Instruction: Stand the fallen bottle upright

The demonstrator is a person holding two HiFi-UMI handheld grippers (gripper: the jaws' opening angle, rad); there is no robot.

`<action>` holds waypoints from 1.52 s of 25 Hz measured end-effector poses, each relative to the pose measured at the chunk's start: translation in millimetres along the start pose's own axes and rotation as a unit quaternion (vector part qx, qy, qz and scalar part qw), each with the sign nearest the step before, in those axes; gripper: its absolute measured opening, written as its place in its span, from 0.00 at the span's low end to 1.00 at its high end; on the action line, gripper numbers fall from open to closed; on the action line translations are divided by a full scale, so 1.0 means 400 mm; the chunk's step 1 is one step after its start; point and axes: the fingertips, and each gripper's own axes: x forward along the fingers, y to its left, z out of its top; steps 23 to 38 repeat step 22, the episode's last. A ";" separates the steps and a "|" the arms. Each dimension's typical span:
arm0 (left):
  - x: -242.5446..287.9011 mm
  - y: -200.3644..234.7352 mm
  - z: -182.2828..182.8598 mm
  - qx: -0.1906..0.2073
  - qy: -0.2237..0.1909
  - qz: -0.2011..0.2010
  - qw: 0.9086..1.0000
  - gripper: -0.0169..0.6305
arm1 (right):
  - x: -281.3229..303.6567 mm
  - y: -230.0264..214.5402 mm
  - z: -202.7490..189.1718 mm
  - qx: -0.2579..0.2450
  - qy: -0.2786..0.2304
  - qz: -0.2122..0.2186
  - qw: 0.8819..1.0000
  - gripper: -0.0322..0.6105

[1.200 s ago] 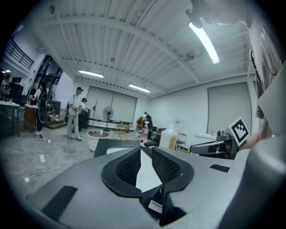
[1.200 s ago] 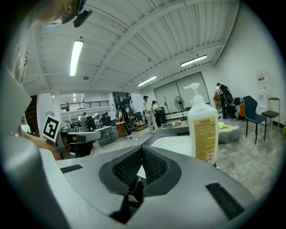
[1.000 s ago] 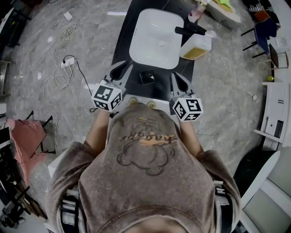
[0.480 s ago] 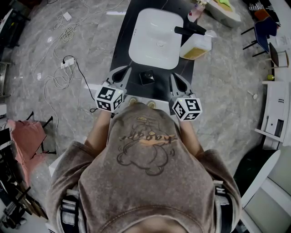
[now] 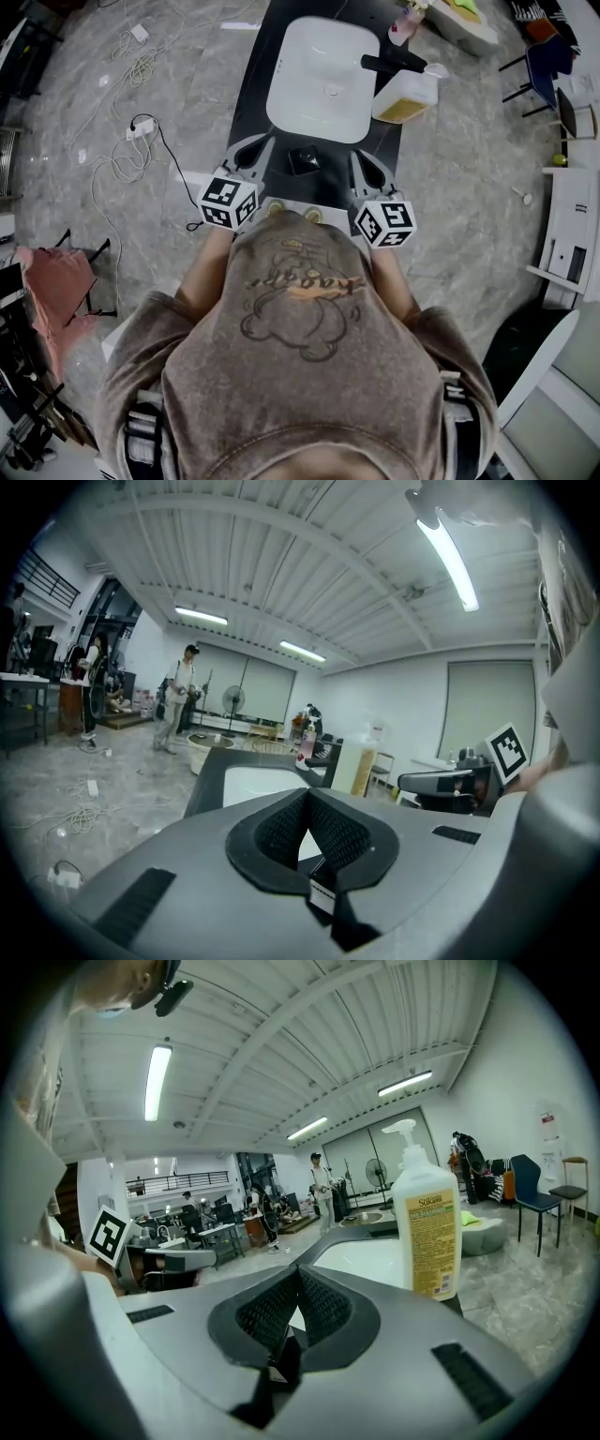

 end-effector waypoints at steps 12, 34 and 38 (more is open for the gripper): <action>0.001 0.007 0.022 0.005 -0.002 0.002 1.000 0.05 | -0.006 -0.003 0.004 -0.003 0.003 0.001 1.000 0.05; -0.001 0.012 0.032 0.012 -0.001 0.005 1.000 0.05 | -0.017 -0.009 0.003 -0.003 0.007 0.001 1.000 0.05; -0.001 0.012 0.032 0.012 -0.001 0.005 1.000 0.05 | -0.017 -0.009 0.003 -0.003 0.007 0.001 1.000 0.05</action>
